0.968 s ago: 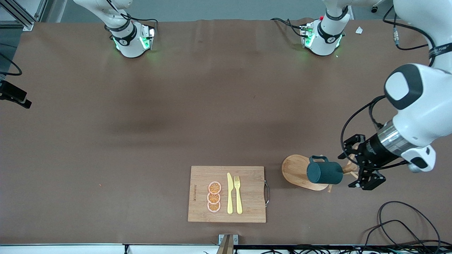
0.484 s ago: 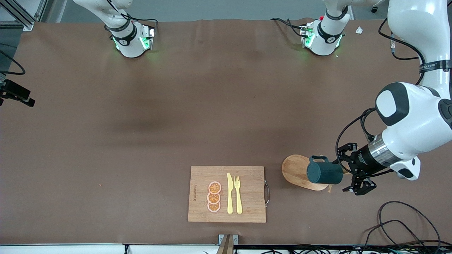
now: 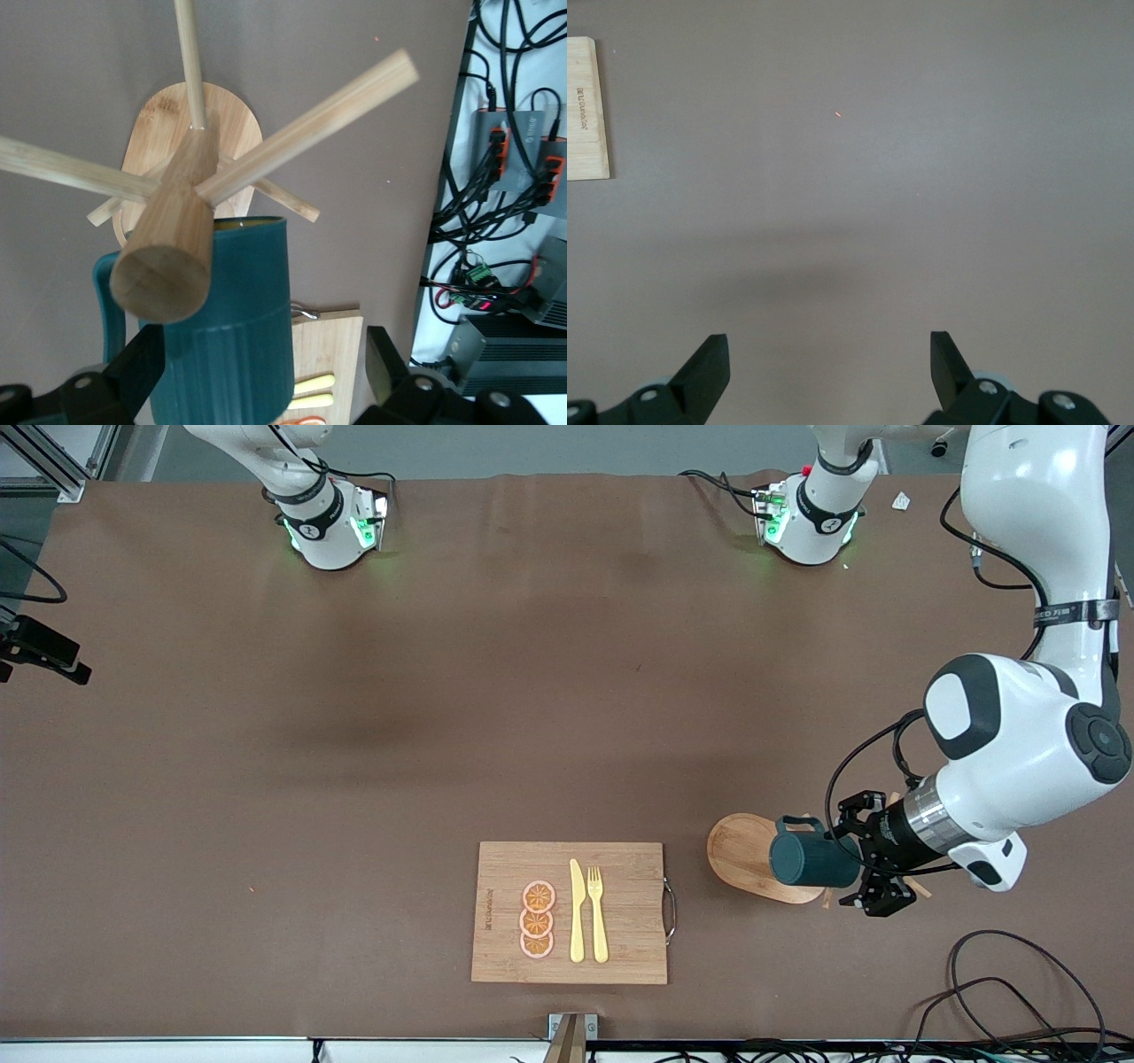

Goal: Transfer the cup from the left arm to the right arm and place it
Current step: 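Lower the open left gripper around the teal mug's rim, then close the left gripper on the mug rim and lift it off the stand, then carry the teal mug with the left gripper toward the table's middle, then set the mug down upright and open the left gripper, then raise the left gripper away while the right gripper reaches the mug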

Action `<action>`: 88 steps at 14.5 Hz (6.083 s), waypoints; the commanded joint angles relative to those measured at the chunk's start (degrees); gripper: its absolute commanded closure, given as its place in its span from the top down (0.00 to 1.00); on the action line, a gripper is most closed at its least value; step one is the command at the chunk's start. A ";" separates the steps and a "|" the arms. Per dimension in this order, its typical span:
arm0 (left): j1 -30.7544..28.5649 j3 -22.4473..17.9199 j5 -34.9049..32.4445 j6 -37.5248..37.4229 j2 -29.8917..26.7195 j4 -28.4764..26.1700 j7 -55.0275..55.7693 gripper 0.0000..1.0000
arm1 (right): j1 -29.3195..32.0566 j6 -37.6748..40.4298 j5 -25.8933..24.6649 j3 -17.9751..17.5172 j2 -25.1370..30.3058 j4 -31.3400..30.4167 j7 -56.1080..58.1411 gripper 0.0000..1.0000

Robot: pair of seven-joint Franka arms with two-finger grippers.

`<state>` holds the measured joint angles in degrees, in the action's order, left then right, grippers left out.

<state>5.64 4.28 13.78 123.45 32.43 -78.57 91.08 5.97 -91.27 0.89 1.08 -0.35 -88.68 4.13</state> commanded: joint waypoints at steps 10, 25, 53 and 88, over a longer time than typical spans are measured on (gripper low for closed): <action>0.16 1.61 1.07 -0.32 3.60 1.22 -1.08 0.84 | -1.40 -1.10 0.25 0.15 1.93 -2.02 -0.79 1.00; 4.44 11.54 -3.56 -6.56 -0.44 1.75 -0.29 0.59 | -7.38 -0.66 0.16 6.83 1.93 -2.11 -0.70 1.00; 44.02 8.55 -124.70 -2.07 29.00 2.28 35.30 0.62 | -5.45 -0.57 0.16 6.74 1.49 -1.50 -0.61 1.00; -4.83 15.24 -26.54 -27.38 -21.08 -2.64 -38.92 1.00 | -42.96 -20.87 10.97 6.39 -32.33 9.48 -68.98 1.00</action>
<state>4.37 19.32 -15.97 97.98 15.39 -79.62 58.70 -33.11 -112.11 10.85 6.67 -27.03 -84.59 -61.14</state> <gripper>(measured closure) 0.000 0.000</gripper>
